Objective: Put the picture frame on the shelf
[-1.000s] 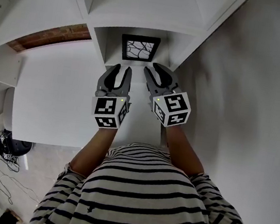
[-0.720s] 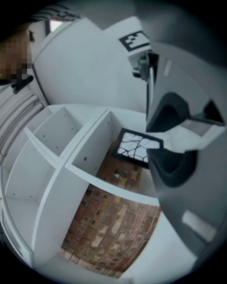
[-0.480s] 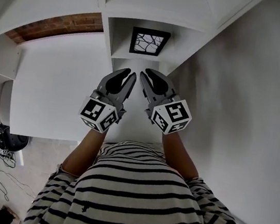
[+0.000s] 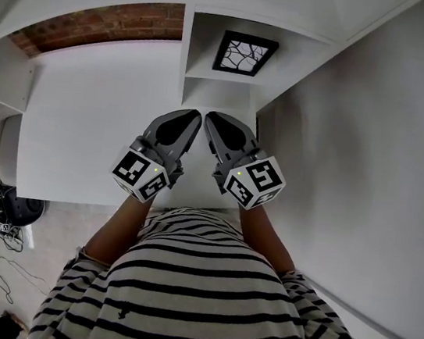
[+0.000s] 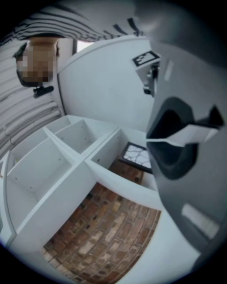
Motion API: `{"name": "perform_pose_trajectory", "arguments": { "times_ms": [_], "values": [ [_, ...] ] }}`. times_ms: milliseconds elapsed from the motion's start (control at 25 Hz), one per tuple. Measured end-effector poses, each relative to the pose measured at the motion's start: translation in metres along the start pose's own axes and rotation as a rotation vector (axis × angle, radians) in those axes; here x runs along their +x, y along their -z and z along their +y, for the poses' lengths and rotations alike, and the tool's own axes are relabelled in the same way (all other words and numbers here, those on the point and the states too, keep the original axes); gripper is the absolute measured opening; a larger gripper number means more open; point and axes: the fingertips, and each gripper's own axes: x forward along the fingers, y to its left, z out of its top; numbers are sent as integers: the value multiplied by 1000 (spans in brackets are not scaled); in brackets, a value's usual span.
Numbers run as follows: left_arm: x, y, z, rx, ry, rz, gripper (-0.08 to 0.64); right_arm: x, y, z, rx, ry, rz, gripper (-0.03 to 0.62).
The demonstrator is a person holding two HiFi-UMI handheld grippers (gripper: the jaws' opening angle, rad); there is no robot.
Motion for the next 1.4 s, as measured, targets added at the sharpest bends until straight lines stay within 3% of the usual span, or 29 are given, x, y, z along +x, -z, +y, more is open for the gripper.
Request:
{"name": "perform_pose_trajectory", "arguments": {
  "times_ms": [240,560,800,1400],
  "values": [
    [-29,-3,-9,9,64,13,8,1,4,35,5,-65,-14,12],
    [-65,-11,-10,-36,104,-16,8,0,11,77,26,-122,2,8],
    [-72,-24,-23,1,201,-46,8,7,28,107,-70,-163,81,8],
    [-76,-32,-10,-10,172,-92,9,16,21,109,-114,-185,117,8]
  ]
}}
